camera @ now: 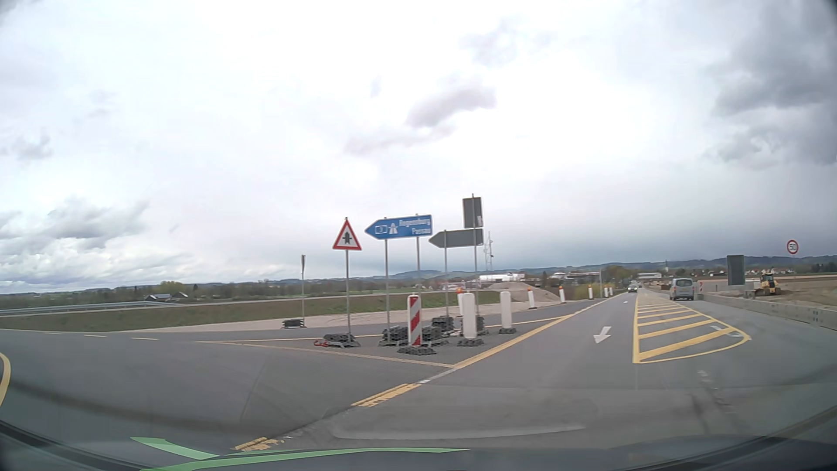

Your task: Follow the waypoints while adhering to traffic rules and regulations

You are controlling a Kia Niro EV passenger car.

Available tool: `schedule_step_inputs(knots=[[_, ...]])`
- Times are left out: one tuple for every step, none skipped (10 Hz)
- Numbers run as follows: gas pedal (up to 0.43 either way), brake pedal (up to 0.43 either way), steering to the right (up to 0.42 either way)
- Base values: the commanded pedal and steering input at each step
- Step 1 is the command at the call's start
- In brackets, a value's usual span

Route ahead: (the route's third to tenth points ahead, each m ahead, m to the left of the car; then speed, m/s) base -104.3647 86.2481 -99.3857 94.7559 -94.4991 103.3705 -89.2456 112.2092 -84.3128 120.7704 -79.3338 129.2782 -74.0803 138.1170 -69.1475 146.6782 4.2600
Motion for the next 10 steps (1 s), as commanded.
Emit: schedule_step_inputs(knots=[[0.28, 0.0, -0.449], [0.28, 0.0, -0.449], [0.28, 0.0, -0.444], [0.28, 0.0, -0.437], [0.28, 0.0, -0.426], [0.28, 0.0, -0.411], [0.28, 0.0, -0.4], [0.28, 0.0, -0.389], [0.287, 0.0, -0.38], [0.287, 0.0, -0.366]])
